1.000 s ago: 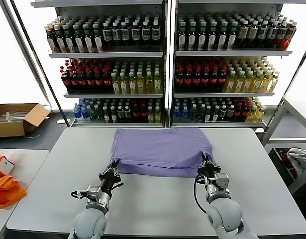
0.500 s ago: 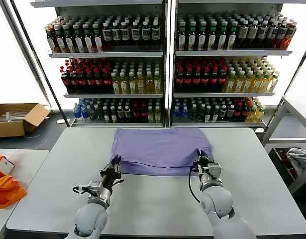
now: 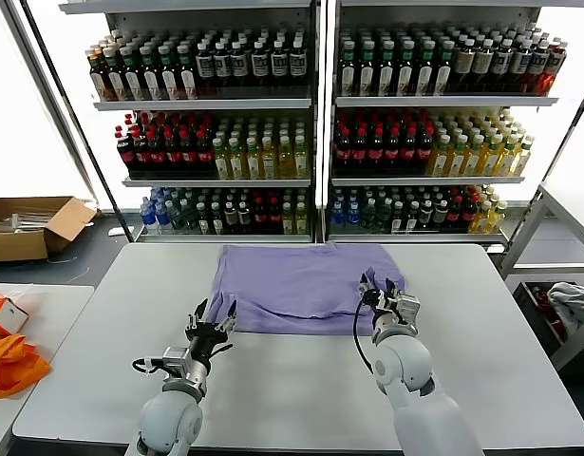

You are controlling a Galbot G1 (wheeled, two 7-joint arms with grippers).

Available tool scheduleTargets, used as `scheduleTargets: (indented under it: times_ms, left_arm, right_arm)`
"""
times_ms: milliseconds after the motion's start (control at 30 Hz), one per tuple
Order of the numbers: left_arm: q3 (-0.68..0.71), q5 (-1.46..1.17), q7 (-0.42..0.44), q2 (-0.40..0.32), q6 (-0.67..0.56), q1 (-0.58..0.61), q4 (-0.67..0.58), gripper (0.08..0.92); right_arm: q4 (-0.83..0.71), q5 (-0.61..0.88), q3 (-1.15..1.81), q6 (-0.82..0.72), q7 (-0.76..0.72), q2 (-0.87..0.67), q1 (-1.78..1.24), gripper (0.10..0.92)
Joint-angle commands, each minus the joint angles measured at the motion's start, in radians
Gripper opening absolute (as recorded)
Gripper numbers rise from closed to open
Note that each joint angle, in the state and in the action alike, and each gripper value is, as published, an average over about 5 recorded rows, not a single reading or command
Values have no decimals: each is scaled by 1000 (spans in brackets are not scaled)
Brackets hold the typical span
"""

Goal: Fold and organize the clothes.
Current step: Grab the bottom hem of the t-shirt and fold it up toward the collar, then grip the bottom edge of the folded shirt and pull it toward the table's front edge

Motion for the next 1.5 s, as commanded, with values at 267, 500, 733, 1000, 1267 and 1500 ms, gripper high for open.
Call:
scheduleTargets:
  times_ms: [267,500,733,1000,1267,1500]
  left_arm:
    - [-6,49,-10,5,43,12,-1,822]
    - [-15,61,-21,20,63,-7,24,823]
    - [-16,62,-25,24,71,-20,51,823]
    - [-11,61,-26,29,81,-23,62,822]
    - [-11,60,-25,33,88,-25,76,822]
    - [-8,60,-21,37,95,-22,81,822]
  right_arm:
    - [135,0,64,-70,4,-96,-189,823]
    - [138,-13,84,-117,-18,-140,-212,823]
    - [113,-21,78,-118,-21,-137,-199,823]
    - [91,-30,64,-118,-23,-134,-194,823]
    - [70,-42,40,-118,-17,-143,-181,823]
    - [52,-53,23,-118,-20,-138,-178,756]
